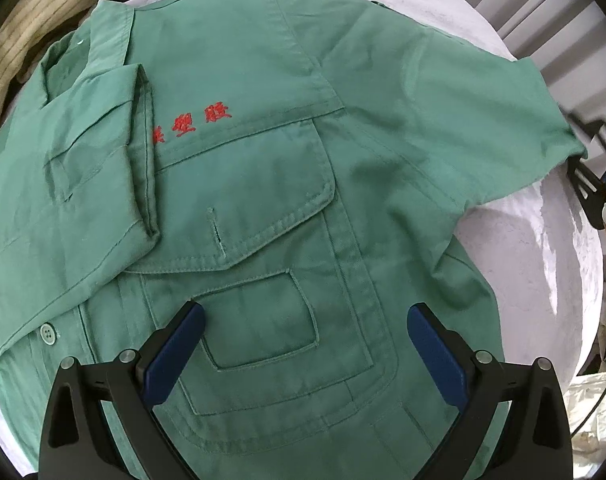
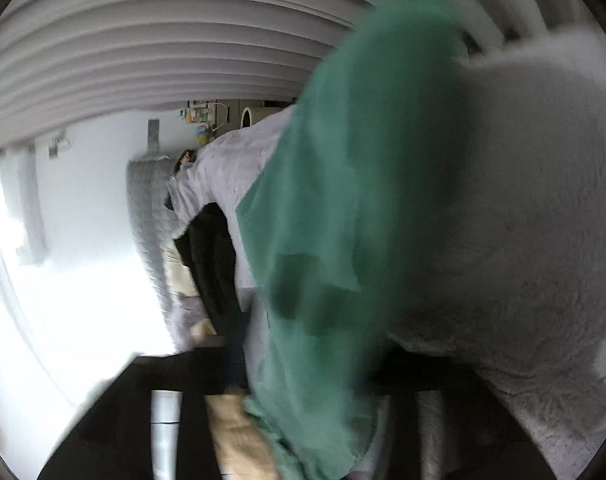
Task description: Fold large clothes
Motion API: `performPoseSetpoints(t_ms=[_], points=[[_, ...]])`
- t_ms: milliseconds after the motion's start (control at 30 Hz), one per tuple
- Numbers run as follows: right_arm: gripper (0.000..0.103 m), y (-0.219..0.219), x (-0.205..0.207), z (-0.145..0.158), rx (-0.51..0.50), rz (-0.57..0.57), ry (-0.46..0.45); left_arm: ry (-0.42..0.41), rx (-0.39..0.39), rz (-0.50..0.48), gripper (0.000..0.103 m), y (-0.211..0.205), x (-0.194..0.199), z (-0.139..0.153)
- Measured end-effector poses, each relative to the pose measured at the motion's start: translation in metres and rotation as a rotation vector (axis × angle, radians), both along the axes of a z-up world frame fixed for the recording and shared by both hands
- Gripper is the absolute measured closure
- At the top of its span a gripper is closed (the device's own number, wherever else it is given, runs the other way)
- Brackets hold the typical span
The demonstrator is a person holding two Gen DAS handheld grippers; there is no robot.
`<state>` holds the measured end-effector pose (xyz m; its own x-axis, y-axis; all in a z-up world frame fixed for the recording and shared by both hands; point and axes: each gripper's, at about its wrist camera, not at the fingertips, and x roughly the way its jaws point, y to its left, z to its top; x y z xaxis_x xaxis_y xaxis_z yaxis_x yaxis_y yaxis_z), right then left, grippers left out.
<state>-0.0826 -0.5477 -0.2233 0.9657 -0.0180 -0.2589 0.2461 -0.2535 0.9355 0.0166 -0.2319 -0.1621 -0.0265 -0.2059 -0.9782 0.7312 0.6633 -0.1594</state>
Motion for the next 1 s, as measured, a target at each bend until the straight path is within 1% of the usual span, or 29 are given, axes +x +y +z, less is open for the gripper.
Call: performPoseSetpoints(t_ms=[67, 100, 133, 233, 433, 467, 533, 600, 633, 667, 733, 767, 867, 933, 1000], points=[[0.097, 0.003, 0.000, 0.003, -0.012, -0.018, -0.043, -0.003, 0.002, 0.009, 0.001, 0.000, 0.001, 0.000], [0.097, 0.005, 0.003, 0.009, -0.027, -0.020, -0.079, -0.005, 0.003, 0.012, 0.001, 0.003, 0.001, 0.001], [0.097, 0.006, 0.007, 0.017, -0.043, -0.015, -0.118, -0.006, 0.005, 0.015, 0.001, 0.007, 0.002, 0.001], [0.097, 0.009, 0.023, 0.040, -0.089, 0.023, -0.188, -0.021, 0.022, 0.021, 0.001, 0.015, 0.006, 0.001], [0.097, 0.038, 0.076, 0.107, -0.231, 0.189, -0.278, -0.030, 0.026, 0.065, 0.001, 0.036, 0.021, 0.007], [0.097, 0.050, 0.092, 0.122, -0.268, 0.237, -0.290, -0.032, 0.027, 0.073, 0.001, 0.040, 0.023, 0.007], [0.097, 0.068, 0.112, 0.140, -0.317, 0.305, -0.303, -0.037, 0.028, 0.091, 0.001, 0.052, 0.031, 0.009], [0.097, 0.100, 0.143, 0.161, -0.373, 0.404, -0.317, -0.038, 0.025, 0.108, 0.001, 0.062, 0.037, 0.011], [0.097, 0.111, 0.149, 0.165, -0.389, 0.433, -0.318, -0.043, 0.023, 0.124, 0.001, 0.072, 0.043, 0.013], [0.097, 0.135, 0.168, 0.174, -0.429, 0.500, -0.312, -0.047, 0.022, 0.136, 0.001, 0.079, 0.048, 0.014], [0.097, 0.172, 0.190, 0.179, -0.483, 0.586, -0.290, -0.059, 0.026, 0.167, 0.001, 0.096, 0.058, 0.015], [0.097, 0.198, 0.208, 0.179, -0.502, 0.651, -0.274, -0.065, 0.029, 0.187, 0.001, 0.106, 0.065, 0.016], [0.097, 0.262, 0.242, 0.165, -0.500, 0.778, -0.240, -0.084, 0.044, 0.254, 0.001, 0.140, 0.086, 0.017], [0.097, 0.292, 0.260, 0.156, -0.520, 0.839, -0.182, -0.105, 0.057, 0.286, 0.001, 0.160, 0.099, 0.018], [0.097, 0.328, 0.270, 0.138, -0.539, 0.913, -0.093, -0.122, 0.065, 0.308, 0.001, 0.176, 0.108, 0.019]])
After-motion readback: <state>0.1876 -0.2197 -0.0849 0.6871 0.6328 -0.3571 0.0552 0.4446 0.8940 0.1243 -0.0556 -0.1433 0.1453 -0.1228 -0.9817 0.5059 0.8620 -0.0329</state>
